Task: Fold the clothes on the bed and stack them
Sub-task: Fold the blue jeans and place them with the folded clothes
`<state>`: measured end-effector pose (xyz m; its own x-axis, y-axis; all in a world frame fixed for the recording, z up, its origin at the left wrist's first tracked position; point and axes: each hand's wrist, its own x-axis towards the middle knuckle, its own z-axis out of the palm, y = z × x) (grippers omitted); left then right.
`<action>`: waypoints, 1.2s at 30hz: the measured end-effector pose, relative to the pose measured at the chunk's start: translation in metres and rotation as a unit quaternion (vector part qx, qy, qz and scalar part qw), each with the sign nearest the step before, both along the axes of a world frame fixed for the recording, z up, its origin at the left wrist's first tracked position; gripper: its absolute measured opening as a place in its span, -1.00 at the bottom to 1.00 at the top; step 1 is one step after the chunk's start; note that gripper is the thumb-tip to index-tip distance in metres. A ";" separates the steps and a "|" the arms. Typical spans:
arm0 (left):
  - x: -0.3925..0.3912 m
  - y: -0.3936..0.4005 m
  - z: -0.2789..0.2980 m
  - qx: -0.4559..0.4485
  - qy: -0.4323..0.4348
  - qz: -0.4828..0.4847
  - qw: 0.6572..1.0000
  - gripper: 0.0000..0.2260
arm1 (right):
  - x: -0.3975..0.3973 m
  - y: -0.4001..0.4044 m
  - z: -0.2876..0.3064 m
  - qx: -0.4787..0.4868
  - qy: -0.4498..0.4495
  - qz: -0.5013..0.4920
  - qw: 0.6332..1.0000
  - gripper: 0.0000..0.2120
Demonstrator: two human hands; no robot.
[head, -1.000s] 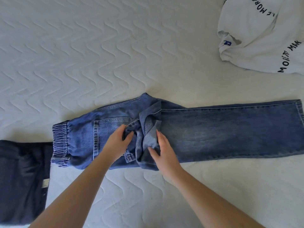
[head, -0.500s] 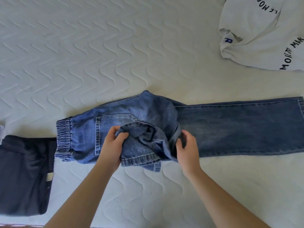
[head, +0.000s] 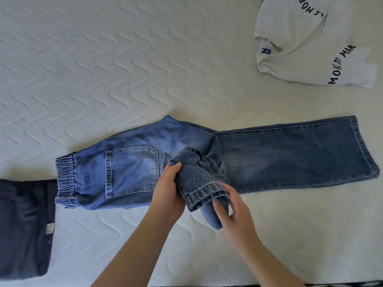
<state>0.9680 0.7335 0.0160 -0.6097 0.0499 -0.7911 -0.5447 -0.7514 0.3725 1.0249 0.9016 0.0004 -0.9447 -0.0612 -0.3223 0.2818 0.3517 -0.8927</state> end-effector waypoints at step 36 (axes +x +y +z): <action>-0.041 0.174 0.230 -0.558 0.335 -0.591 0.477 -0.70 | 0.010 0.233 0.243 0.179 0.053 -0.055 0.981 -0.95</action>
<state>0.9273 0.9079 0.2459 -0.8125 0.4466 -0.3747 0.1785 0.8025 0.5694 1.0347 1.1341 0.2437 -0.9687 0.1413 -0.2041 0.2473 0.6203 -0.7443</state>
